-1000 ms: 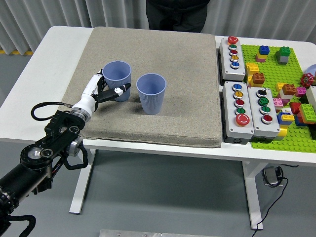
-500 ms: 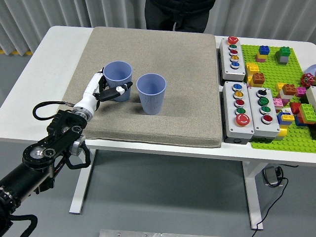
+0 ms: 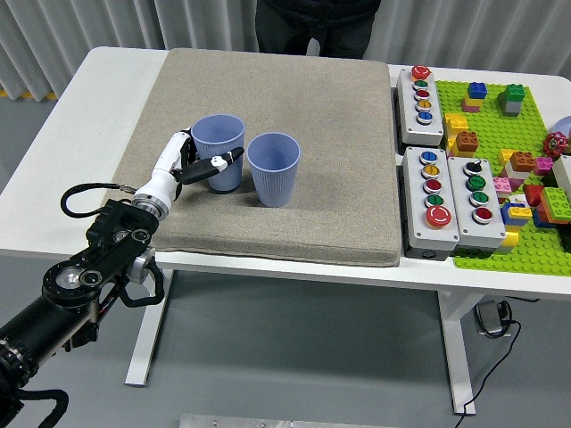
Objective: Pick cup pour cup place
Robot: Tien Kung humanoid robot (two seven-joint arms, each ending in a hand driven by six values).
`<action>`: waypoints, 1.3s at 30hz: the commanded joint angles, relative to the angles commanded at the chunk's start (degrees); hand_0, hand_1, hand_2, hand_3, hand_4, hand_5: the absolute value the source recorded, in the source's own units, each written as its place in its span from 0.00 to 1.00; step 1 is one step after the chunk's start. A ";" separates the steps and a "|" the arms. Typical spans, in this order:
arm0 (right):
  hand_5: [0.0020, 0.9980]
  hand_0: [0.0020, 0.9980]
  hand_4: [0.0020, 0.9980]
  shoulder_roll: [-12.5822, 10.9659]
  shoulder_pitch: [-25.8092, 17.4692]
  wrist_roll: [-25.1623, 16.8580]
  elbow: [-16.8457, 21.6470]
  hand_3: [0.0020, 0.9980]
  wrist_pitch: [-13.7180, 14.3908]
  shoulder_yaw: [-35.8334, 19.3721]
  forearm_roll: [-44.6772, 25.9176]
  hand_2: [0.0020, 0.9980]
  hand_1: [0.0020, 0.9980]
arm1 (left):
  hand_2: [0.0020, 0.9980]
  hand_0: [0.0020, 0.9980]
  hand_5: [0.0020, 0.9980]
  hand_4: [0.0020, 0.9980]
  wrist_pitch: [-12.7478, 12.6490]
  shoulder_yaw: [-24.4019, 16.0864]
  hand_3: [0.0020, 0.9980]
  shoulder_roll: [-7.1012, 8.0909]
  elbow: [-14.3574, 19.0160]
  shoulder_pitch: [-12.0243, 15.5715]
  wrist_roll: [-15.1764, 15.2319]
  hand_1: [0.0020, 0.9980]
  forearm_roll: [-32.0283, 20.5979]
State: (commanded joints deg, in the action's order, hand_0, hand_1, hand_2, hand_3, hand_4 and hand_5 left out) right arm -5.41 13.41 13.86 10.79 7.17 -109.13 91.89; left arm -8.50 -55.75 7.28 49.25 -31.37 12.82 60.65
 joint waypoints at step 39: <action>0.25 0.70 0.00 -0.09 -1.26 -0.28 -0.06 0.59 0.05 -0.35 0.03 0.60 0.63 | 0.53 0.59 0.14 0.81 1.84 -5.33 0.53 7.94 24.02 3.52 -11.68 0.51 44.77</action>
State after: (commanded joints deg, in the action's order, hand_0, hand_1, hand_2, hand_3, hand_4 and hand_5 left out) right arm -5.50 12.15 13.57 10.73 7.22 -109.48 91.92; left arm -6.66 -61.08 15.22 73.27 -27.84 1.14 105.42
